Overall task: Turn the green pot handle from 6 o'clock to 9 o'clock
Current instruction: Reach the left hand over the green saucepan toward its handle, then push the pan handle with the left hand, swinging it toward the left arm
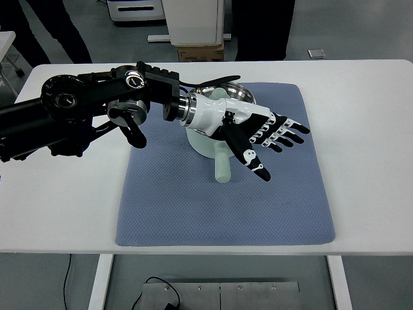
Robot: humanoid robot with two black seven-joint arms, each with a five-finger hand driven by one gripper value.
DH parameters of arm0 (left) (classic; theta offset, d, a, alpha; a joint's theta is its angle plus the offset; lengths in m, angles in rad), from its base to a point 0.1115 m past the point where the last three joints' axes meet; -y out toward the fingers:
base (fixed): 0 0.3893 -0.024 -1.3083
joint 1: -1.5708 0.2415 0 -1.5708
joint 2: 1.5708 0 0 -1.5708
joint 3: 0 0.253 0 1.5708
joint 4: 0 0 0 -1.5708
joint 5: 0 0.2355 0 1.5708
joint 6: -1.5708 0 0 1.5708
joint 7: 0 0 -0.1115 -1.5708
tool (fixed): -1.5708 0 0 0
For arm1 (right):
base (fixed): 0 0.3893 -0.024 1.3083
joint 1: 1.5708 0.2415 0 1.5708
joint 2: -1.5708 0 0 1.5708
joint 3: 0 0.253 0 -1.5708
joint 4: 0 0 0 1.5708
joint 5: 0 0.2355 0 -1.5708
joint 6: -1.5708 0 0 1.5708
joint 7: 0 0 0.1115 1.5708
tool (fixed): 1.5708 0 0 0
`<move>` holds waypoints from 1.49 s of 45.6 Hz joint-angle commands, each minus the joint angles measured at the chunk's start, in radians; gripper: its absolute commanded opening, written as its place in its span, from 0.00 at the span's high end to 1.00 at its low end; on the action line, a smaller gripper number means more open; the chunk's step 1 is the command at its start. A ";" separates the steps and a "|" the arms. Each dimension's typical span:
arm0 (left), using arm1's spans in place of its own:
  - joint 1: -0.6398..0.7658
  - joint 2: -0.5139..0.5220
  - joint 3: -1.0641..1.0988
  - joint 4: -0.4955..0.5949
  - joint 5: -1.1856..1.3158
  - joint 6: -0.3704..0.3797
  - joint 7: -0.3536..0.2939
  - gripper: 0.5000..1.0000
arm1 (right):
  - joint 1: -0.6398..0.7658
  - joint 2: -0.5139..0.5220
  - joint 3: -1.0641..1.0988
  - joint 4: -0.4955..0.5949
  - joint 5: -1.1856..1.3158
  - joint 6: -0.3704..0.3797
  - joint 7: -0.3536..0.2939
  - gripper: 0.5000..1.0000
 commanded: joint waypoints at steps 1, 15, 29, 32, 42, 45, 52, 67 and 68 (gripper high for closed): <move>-0.015 0.001 0.036 0.000 0.007 0.000 0.000 0.00 | 0.000 0.000 0.000 0.000 0.000 0.000 0.000 0.00; -0.049 0.008 0.120 0.002 0.032 0.000 0.014 0.00 | 0.000 0.000 0.000 0.000 0.000 0.000 0.000 0.00; -0.058 0.008 0.166 0.002 0.032 0.000 0.083 0.00 | 0.000 0.000 0.000 0.000 0.000 0.000 0.000 0.00; -0.059 0.012 0.184 0.002 0.032 0.000 0.087 0.00 | 0.000 0.000 0.000 0.000 0.000 0.000 0.000 0.00; -0.084 0.013 0.217 0.000 0.032 0.000 0.087 0.00 | 0.000 0.000 0.000 0.000 0.000 0.000 0.000 0.00; -0.093 0.013 0.226 0.000 0.032 0.000 0.089 0.00 | 0.000 0.000 0.000 0.000 0.000 0.000 0.000 0.00; -0.107 0.016 0.252 -0.015 0.032 0.000 0.107 0.00 | 0.000 0.000 0.000 0.000 0.000 0.000 0.000 0.00; -0.135 0.038 0.310 -0.034 0.032 0.000 0.118 0.00 | 0.000 0.000 0.000 0.000 0.000 0.000 0.000 0.00; -0.136 0.041 0.313 -0.034 0.032 0.000 0.120 0.00 | 0.000 0.000 0.000 0.000 0.000 0.000 0.000 0.00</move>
